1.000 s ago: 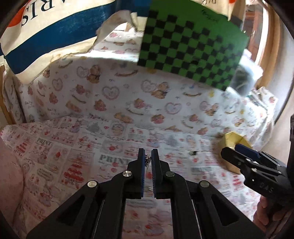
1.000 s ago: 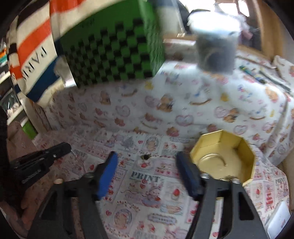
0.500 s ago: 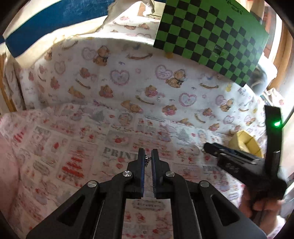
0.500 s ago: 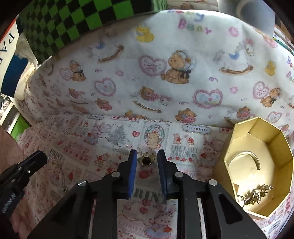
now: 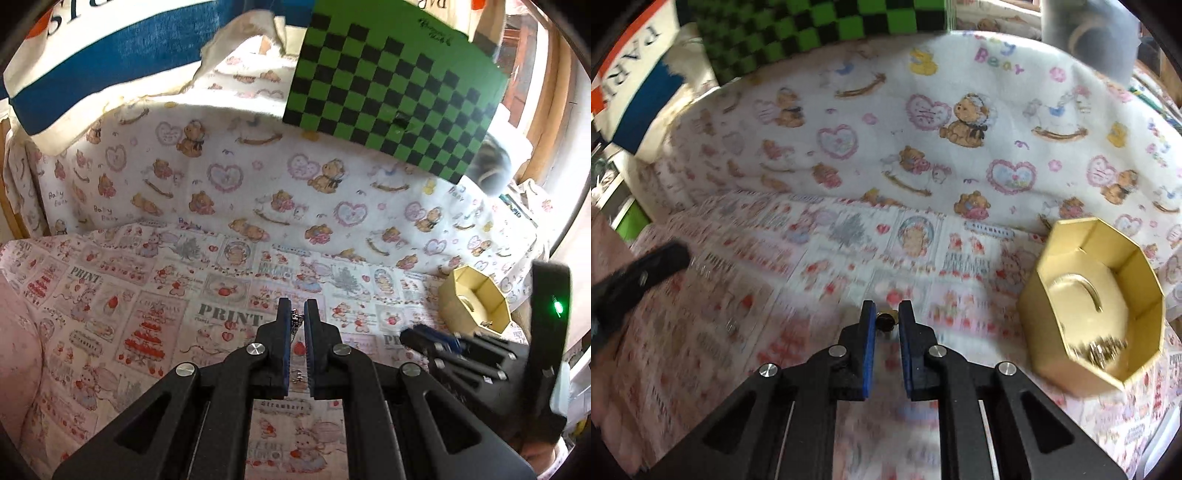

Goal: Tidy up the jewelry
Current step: 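Lift the silver chain with the left tool while the right tool grasps a dark-bead charm, then carry the chain over the gold box with the left tool while the right tool carries the charm there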

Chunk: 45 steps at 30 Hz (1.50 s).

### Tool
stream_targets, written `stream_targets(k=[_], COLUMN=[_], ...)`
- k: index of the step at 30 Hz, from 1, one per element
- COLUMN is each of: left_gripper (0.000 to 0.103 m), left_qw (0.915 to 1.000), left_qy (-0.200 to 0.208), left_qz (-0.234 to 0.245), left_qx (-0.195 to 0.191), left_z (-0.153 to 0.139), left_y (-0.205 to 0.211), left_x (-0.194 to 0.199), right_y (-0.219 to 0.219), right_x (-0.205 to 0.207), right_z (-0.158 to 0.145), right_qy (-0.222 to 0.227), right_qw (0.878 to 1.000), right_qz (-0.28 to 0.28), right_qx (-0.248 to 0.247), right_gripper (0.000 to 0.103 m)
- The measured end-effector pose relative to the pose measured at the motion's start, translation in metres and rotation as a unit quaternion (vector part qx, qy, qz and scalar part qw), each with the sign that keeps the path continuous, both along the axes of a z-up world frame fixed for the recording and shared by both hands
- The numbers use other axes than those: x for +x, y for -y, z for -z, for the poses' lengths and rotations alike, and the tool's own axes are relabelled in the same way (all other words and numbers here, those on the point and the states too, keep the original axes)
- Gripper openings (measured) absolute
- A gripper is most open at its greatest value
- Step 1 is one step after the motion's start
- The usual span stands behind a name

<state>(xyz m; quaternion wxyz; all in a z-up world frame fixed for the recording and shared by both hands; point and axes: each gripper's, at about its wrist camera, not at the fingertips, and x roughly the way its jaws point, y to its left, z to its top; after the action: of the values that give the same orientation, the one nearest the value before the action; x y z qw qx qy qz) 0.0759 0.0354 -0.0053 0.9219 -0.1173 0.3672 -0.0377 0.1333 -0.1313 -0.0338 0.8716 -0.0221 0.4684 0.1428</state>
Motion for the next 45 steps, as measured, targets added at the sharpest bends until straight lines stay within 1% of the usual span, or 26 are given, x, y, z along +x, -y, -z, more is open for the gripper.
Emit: stream_targets(k=[4, 9, 11, 14, 18, 23, 24, 26, 27, 28, 30, 32, 33, 36, 45], left_gripper=[0.006, 0.006, 0.006, 0.006, 0.006, 0.006, 0.006, 0.006, 0.006, 0.006, 0.006, 0.006, 0.006, 0.006, 0.006], left_qw=[0.9999, 0.9994, 0.9994, 0.9995, 0.9995, 0.9990, 0.9991, 0.9977, 0.9965, 0.9958, 0.9937, 0.9925, 0.9920, 0.9902, 0.9845], left_qy=[0.012, 0.026, 0.028, 0.022, 0.023, 0.036, 0.033, 0.035, 0.046, 0.059, 0.091, 0.110, 0.114, 0.123, 0.149], left_qz=[0.006, 0.012, 0.015, 0.025, 0.018, 0.022, 0.023, 0.051, 0.056, 0.055, 0.053, 0.047, 0.051, 0.060, 0.090], left_qx=[0.000, 0.017, 0.017, -0.003, 0.011, 0.016, 0.012, -0.027, -0.042, -0.044, -0.037, -0.022, -0.018, -0.027, -0.021], left_z=[-0.007, -0.009, -0.008, -0.005, -0.003, -0.009, -0.011, -0.021, -0.029, -0.037, -0.056, -0.072, -0.079, -0.094, -0.126], left_y=[0.005, 0.015, 0.016, 0.012, 0.013, 0.017, 0.018, 0.021, 0.022, 0.024, 0.030, 0.037, 0.040, 0.048, 0.089], left_x=[-0.006, -0.009, -0.008, -0.005, -0.004, -0.009, -0.011, -0.017, -0.024, -0.029, -0.042, -0.049, -0.050, -0.052, -0.057], right_y=[0.013, 0.028, 0.038, 0.053, 0.067, 0.083, 0.085, 0.091, 0.094, 0.098, 0.107, 0.116, 0.119, 0.130, 0.155], right_x=[-0.025, -0.050, -0.055, -0.055, -0.056, -0.062, -0.064, -0.067, -0.069, -0.071, -0.074, -0.078, -0.079, -0.083, -0.082], right_z=[-0.011, -0.026, -0.032, -0.036, -0.041, -0.050, -0.052, -0.057, -0.061, -0.065, -0.073, -0.080, -0.082, -0.088, -0.094], right_qy=[0.013, 0.053, 0.067, 0.078, 0.087, 0.102, 0.105, 0.115, 0.123, 0.132, 0.149, 0.166, 0.172, 0.189, 0.192], right_qw=[1.000, 0.998, 0.997, 0.995, 0.993, 0.990, 0.989, 0.987, 0.985, 0.983, 0.979, 0.973, 0.971, 0.965, 0.956], right_qz=[0.000, -0.003, 0.011, 0.027, 0.032, 0.040, 0.041, 0.043, 0.044, 0.045, 0.045, 0.048, 0.050, 0.058, 0.083], right_qx=[0.016, 0.037, 0.048, 0.063, 0.074, 0.089, 0.092, 0.102, 0.109, 0.116, 0.134, 0.154, 0.160, 0.174, 0.203], right_gripper=[0.013, 0.013, 0.013, 0.013, 0.013, 0.013, 0.013, 0.013, 0.013, 0.013, 0.013, 0.013, 0.013, 0.013, 0.013])
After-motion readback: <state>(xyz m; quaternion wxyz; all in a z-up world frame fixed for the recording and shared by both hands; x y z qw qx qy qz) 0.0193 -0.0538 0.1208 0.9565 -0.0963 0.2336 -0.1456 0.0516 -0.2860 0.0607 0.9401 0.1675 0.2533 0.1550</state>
